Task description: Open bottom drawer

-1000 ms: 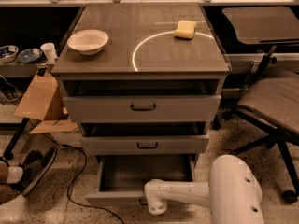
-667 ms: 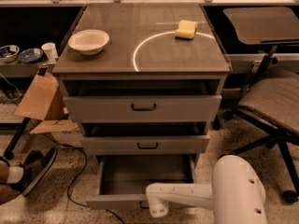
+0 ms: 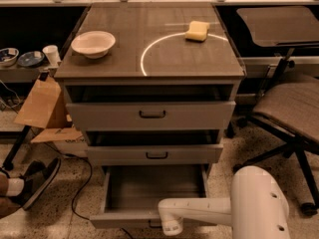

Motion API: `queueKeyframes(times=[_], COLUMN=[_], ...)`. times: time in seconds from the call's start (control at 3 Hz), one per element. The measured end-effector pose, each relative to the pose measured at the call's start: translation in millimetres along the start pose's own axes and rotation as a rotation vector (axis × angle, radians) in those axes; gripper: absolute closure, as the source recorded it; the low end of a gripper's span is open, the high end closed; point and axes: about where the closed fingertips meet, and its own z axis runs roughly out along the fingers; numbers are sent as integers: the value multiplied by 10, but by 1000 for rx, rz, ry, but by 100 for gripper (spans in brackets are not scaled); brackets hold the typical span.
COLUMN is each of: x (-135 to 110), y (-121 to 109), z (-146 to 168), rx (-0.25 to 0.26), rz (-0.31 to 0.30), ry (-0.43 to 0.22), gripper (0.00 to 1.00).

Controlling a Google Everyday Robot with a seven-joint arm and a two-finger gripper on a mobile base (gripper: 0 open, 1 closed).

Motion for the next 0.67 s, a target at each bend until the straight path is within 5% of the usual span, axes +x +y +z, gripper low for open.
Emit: queueKeyframes(times=[0.33, 0.67], x=[1, 114], y=[-2, -522], z=[-1, -366], rx=[0, 68], rz=[0, 33], ry=[0, -6], gripper=[100, 100])
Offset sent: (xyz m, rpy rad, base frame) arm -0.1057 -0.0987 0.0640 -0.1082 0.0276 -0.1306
